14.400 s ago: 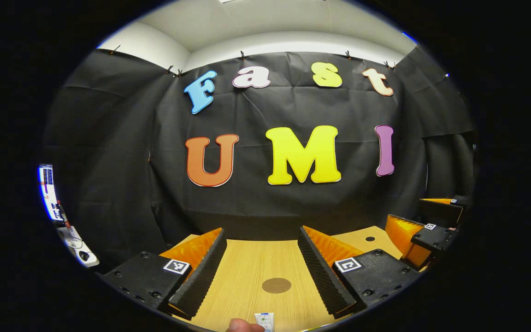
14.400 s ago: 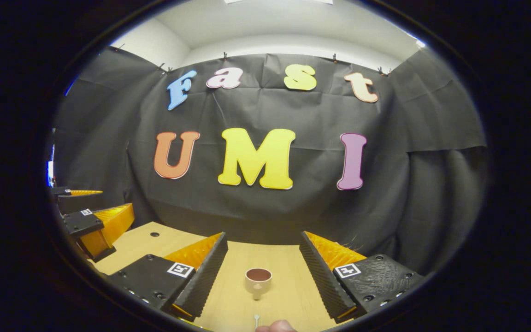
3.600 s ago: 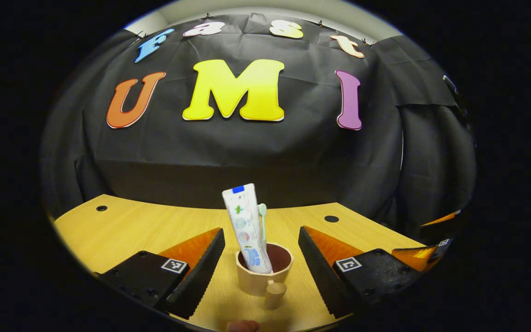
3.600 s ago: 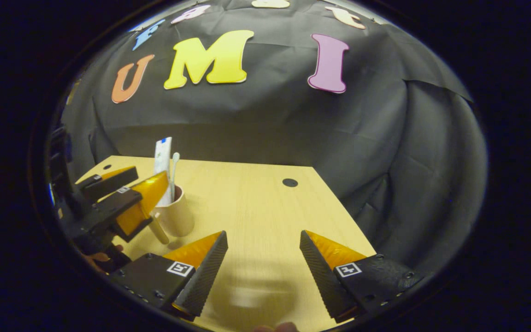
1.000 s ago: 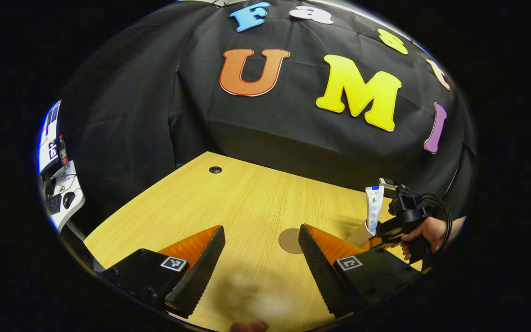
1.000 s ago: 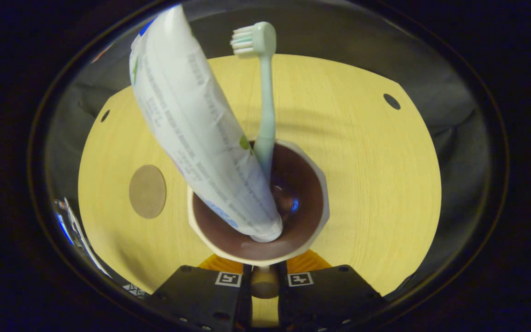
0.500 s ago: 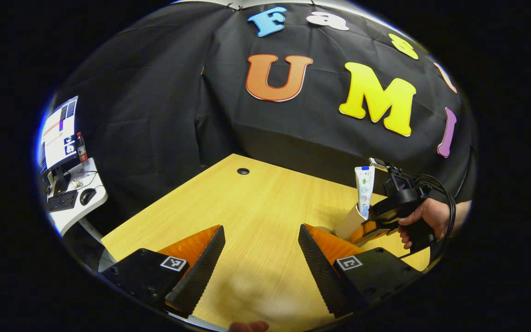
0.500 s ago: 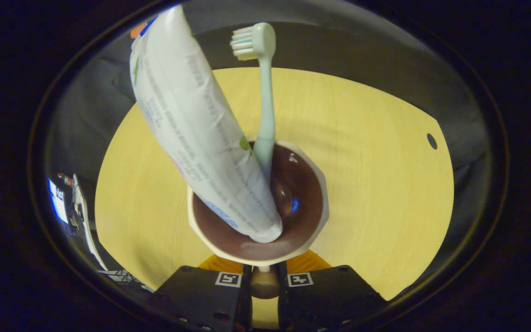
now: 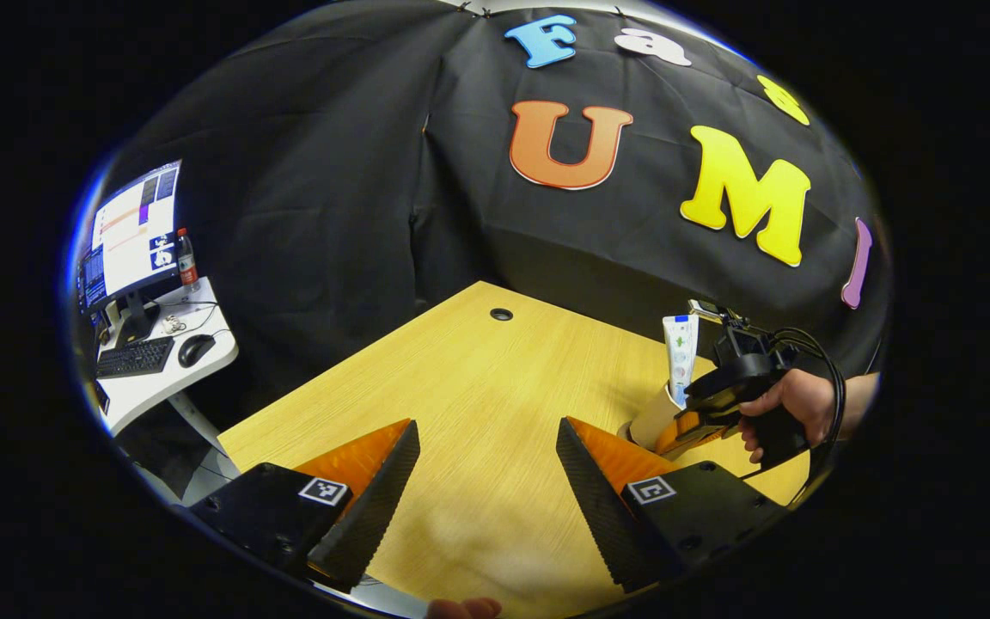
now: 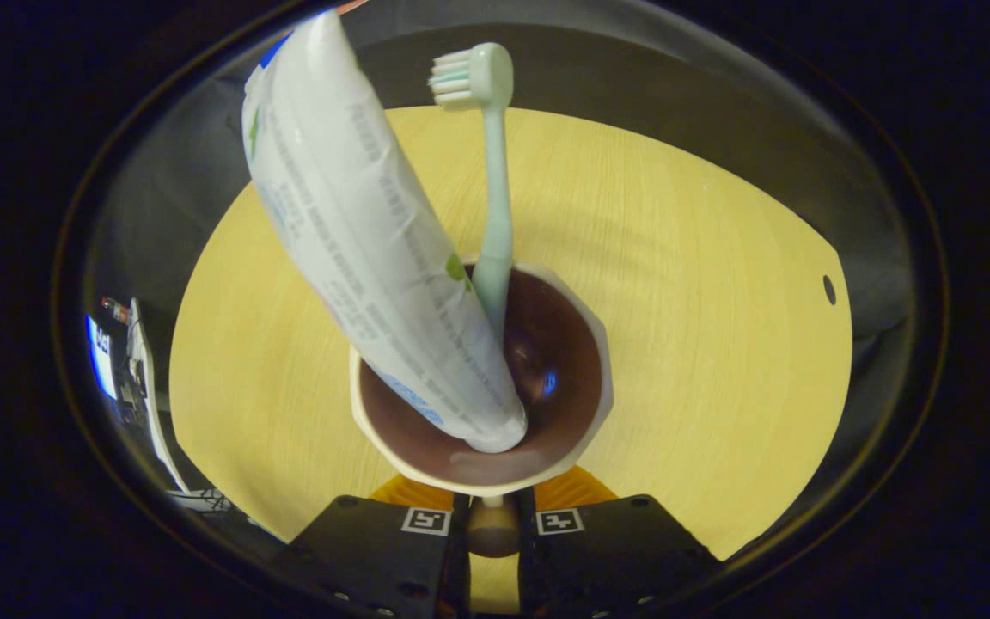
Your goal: Put the toothbrush and toothpaste on the desktop into the cup, then pick up the cup and place it on the coaster on the desktop.
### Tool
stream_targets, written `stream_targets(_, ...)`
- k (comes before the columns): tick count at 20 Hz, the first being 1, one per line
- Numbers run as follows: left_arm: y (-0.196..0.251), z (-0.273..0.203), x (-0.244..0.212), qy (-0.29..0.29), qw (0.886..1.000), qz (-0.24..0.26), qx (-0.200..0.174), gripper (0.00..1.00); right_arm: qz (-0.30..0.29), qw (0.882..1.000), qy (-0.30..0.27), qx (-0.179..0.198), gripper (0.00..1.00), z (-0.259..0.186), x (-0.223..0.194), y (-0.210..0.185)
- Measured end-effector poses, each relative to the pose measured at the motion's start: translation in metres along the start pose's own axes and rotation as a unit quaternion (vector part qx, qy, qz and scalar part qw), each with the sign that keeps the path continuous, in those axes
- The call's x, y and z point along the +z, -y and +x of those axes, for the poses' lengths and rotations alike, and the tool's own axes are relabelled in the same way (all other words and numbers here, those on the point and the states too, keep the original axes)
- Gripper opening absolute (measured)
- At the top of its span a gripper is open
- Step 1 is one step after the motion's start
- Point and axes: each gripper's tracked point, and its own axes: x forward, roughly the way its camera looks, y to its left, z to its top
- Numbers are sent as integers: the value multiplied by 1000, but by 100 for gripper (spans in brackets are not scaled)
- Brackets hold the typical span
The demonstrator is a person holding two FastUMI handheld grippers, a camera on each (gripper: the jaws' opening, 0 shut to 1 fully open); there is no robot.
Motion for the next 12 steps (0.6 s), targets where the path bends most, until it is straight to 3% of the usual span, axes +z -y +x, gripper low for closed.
stream_targets(4,-9,0,2,0,1000,0,6,100,13,1000,-1,0,27,-11,7,-13)
stream_targets(7,-4,1,3,0,1000,5,-1,100,23,1000,11,5,60,-9,2,-14)
stream_targets(11,12,0,9,9,999,23,-21,100,27,999,33,6,89,-24,-1,-6)
stream_targets(12,18,-1,11,10,999,28,-28,100,31,999,39,6,90,-28,-4,-3)
